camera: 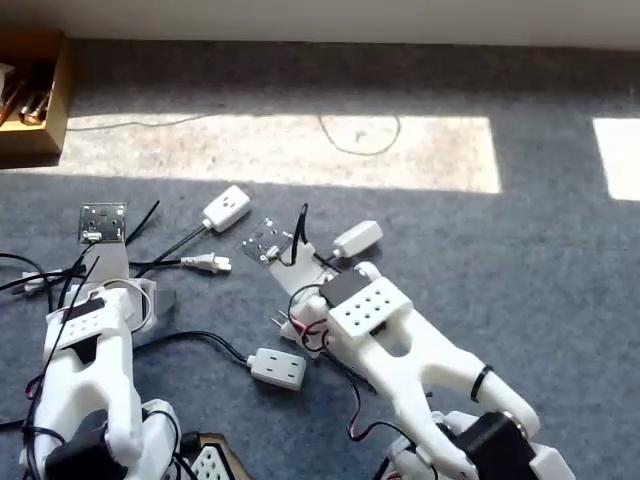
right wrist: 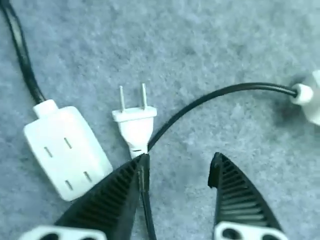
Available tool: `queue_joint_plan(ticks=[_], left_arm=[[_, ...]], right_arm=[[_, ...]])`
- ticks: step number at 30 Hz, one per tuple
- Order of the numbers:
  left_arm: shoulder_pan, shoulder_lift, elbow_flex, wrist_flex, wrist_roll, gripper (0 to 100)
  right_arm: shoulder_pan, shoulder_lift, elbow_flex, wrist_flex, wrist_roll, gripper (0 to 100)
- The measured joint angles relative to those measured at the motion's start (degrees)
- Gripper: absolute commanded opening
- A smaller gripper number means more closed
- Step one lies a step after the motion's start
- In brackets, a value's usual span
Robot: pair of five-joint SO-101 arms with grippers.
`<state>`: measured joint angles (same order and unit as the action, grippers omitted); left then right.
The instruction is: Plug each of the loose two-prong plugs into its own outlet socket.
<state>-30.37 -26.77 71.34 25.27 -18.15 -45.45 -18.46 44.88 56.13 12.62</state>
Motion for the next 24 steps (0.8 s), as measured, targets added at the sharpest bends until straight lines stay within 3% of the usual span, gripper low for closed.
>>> queue_joint_plan(ticks=[8,21,24], left_arm=[[0.44,0.00,0.00,0.00,0.00,32],[0.44,0.00,0.00,0.00,0.00,32],[0.44,0.00,0.00,0.00,0.00,32]], right_arm=[[-6.33,1.05,2.11,-2.29,0.09,19.8],[-2.46,10.20,1.85,-4.13,2.37,0.0],[-0.70,10.29,1.85,-4.13,2.37,0.5]])
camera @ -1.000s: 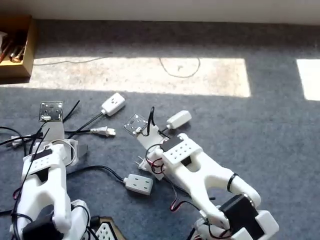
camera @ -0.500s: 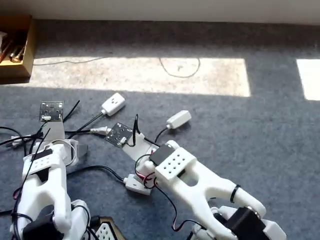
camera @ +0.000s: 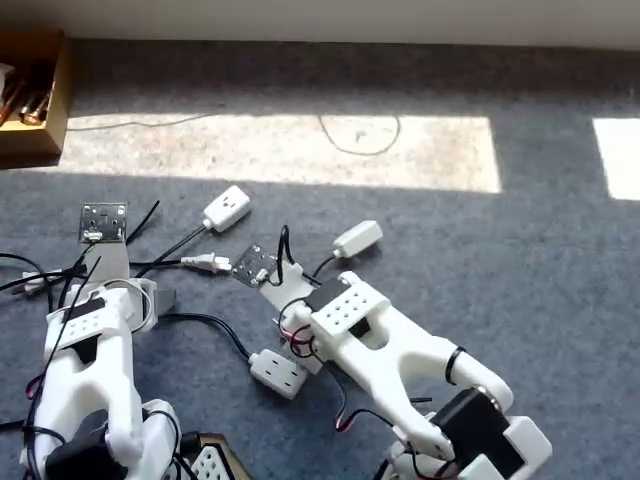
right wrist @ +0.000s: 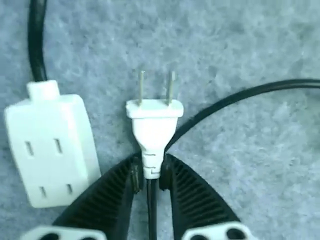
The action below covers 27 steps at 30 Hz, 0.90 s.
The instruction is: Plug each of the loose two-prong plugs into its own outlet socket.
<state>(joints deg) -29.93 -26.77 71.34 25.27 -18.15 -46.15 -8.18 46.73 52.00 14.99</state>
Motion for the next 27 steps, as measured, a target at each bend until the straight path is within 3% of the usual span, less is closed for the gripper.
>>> queue_joint_plan(ticks=[5,12,14,17,20,22,27], left_arm=[[0.09,0.00,0.00,0.00,0.00,32],[3.87,0.09,-1.93,0.44,-0.35,32],[4.40,0.09,-6.24,5.01,-0.35,32],[5.01,0.09,-15.56,18.99,-1.76,32],[7.21,0.09,-23.47,32.97,-3.08,32],[7.82,0.09,-26.46,36.48,-3.08,32],[9.14,-3.87,-30.42,38.51,-0.35,37]], right_arm=[[2.37,0.18,-2.37,2.81,0.09,0.5],[3.16,-2.11,-16.44,13.63,-0.97,0.5],[3.69,-7.21,-17.05,13.54,-2.11,0.5],[4.04,-18.81,-9.67,5.98,-3.52,0.5],[4.04,-31.47,6.77,-8.35,-4.31,0.5],[3.78,-38.59,16.88,-15.21,-4.40,0.5],[1.58,-43.08,22.42,-16.79,-4.40,0.5]])
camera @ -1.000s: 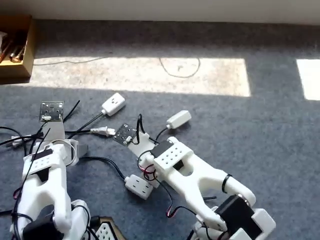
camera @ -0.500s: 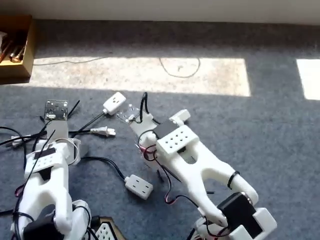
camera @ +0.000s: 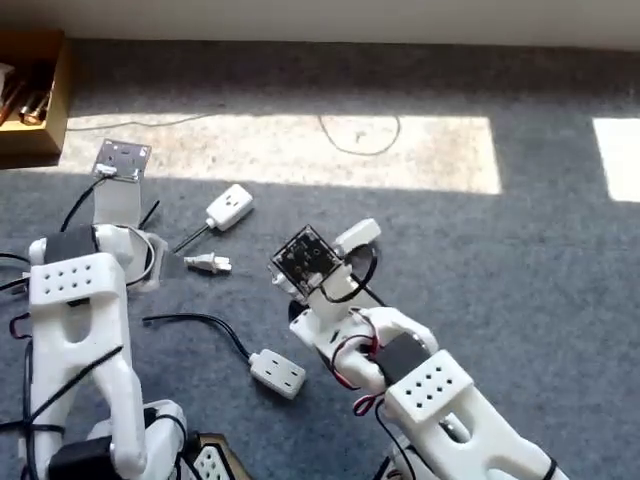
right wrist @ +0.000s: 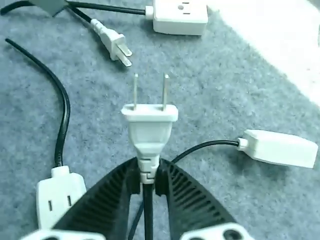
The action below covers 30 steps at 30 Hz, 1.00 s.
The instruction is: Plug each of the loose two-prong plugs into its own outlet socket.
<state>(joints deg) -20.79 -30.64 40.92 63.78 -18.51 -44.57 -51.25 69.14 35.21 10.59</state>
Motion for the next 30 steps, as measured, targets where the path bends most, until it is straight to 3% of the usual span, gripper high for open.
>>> queue_joint_plan(ticks=[3,8,12,18,30], left_arm=[[3.87,-6.77,0.35,0.00,2.46,44],[15.38,-22.24,8.00,0.09,4.66,44],[20.31,-35.25,16.97,0.09,4.84,44],[21.10,-47.74,24.26,0.09,4.84,44],[16.79,-49.05,37.80,-9.85,3.34,44]], right_arm=[[-3.16,0.00,0.26,-0.26,0.00,0.5],[-5.98,0.18,0.26,-1.14,0.00,0.5],[-6.15,0.18,0.26,-1.14,-0.35,0.5],[-6.24,0.18,0.26,-1.14,-1.05,0.5],[-6.24,0.26,-3.60,6.77,0.00,0.5]])
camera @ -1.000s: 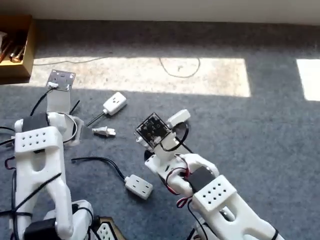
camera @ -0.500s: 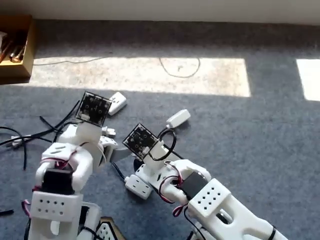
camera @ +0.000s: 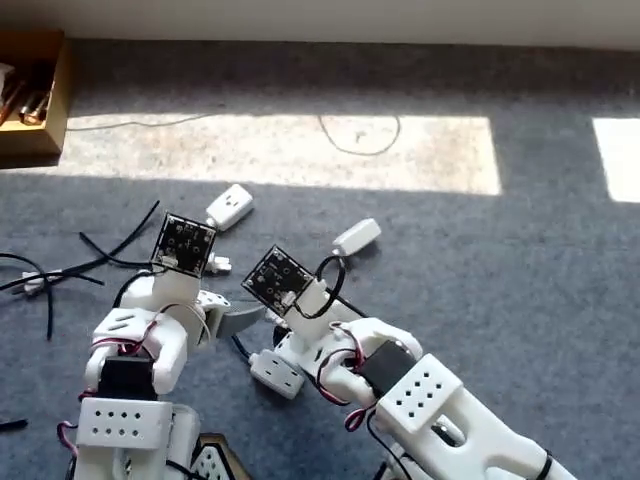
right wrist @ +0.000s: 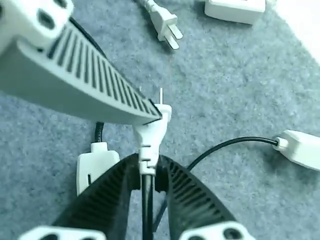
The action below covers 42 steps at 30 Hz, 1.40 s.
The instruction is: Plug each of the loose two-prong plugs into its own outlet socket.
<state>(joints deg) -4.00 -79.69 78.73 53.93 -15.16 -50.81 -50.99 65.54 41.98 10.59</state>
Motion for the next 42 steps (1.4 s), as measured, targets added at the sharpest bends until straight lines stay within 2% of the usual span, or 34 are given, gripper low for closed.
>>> queue_joint_plan(ticks=[10,17,24,29,32,36,42], left_arm=[[0.00,-0.70,0.35,-0.53,0.09,44],[-0.97,-0.35,0.79,-0.53,-0.18,42],[-11.25,-0.44,0.00,-3.69,6.24,41],[-15.65,0.44,-0.44,-5.63,7.91,41],[-17.23,4.48,-3.16,-5.63,7.91,41],[-23.47,13.45,-7.21,-6.42,10.29,41],[-31.12,26.73,-4.48,-19.60,10.81,41]], right_arm=[[0.09,0.18,-14.15,13.71,2.99,0.5],[0.09,-0.09,-18.46,17.93,3.08,0.5],[-0.09,0.97,-18.64,23.82,3.78,0.5],[-0.09,14.33,-29.01,34.11,5.63,0.5],[-0.26,26.29,-40.62,41.85,6.68,0.5],[-0.26,39.56,-58.46,49.76,6.86,0.5],[-4.13,53.80,-77.89,56.53,6.86,0.5]])
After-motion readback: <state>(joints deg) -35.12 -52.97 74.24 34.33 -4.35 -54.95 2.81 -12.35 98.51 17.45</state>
